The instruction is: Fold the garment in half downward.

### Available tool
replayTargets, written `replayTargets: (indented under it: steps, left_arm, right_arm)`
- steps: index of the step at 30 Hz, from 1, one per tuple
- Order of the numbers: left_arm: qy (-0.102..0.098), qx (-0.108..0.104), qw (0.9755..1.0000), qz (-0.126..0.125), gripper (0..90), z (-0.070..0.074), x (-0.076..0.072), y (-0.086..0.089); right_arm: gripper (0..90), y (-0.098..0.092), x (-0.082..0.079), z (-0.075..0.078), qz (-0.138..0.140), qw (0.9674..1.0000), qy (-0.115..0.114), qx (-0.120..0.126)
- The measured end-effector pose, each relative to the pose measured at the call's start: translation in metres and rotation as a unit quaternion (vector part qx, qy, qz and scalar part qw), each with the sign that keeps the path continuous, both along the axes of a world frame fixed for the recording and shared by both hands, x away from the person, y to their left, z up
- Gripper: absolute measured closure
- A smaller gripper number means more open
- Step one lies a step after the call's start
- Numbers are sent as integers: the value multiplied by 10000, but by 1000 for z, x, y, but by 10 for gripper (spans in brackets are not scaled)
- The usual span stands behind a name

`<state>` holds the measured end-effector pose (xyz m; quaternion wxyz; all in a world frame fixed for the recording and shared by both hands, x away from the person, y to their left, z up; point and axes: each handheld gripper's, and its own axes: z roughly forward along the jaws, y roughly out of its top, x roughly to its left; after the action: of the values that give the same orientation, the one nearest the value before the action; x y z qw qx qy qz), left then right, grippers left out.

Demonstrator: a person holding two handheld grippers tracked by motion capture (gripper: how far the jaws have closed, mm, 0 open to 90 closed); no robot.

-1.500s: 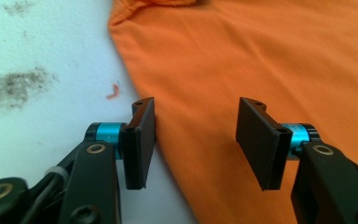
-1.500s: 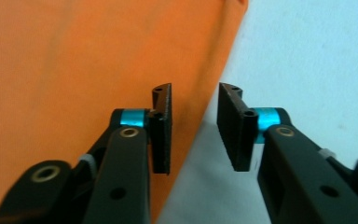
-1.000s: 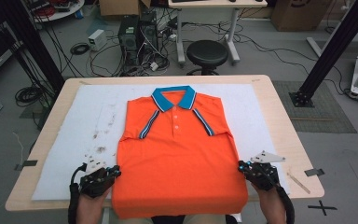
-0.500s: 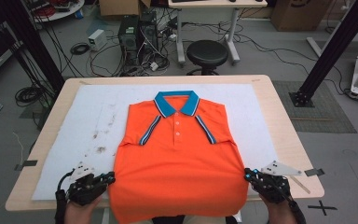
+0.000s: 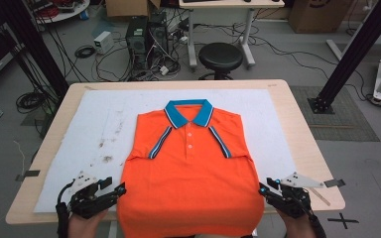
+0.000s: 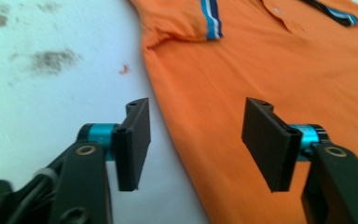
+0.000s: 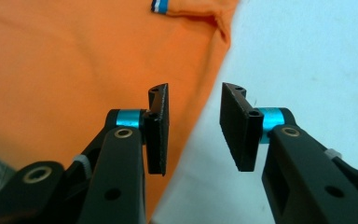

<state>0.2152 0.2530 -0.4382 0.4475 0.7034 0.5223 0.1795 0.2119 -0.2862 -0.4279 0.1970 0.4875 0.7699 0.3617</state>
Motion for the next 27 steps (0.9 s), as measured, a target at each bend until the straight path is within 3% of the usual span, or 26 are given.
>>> replayTargets:
  steps: [3, 6, 9, 14, 16, 18, 23, 25, 27]
  left_arm:
    - [-186, -89, 9998, -33, 366, 4, 13, 0]
    - [-501, -124, 9986, -77, 315, 10, 32, -2]
    - [-567, -90, 9983, -82, 196, 14, 52, -3]
    - [-734, -114, 9972, -108, 193, 19, 89, -4]
    - [-760, -24, 9971, -80, 194, 20, 101, -4]
    - [-931, 4, 9955, -150, 194, 20, 110, -4]
    - [-864, 72, 9960, -207, 194, 18, 136, -3]
    - [-872, 25, 9956, -355, 194, 16, 145, -2]
    - [-881, 175, 9949, -453, 194, 16, 155, -3]
  right_arm:
    - [593, 1, 10, 1, -18, 10000, -90, -26]
    - [557, 3, 23, 2, -25, 9999, -154, -14]
    - [519, 7, 40, 5, 9, 9998, -215, 60]
    - [409, 20, 65, 7, 111, 9993, -346, 43]
    - [356, 25, 75, 8, 128, 9992, -370, 17]
    - [327, 29, 86, 9, 153, 9992, -364, -4]
    - [284, 37, 117, 10, 193, 9996, -211, 7]
    - [263, 40, 130, 10, 197, 9997, -176, -6]
    - [255, 41, 144, 10, 238, 9997, -102, -47]
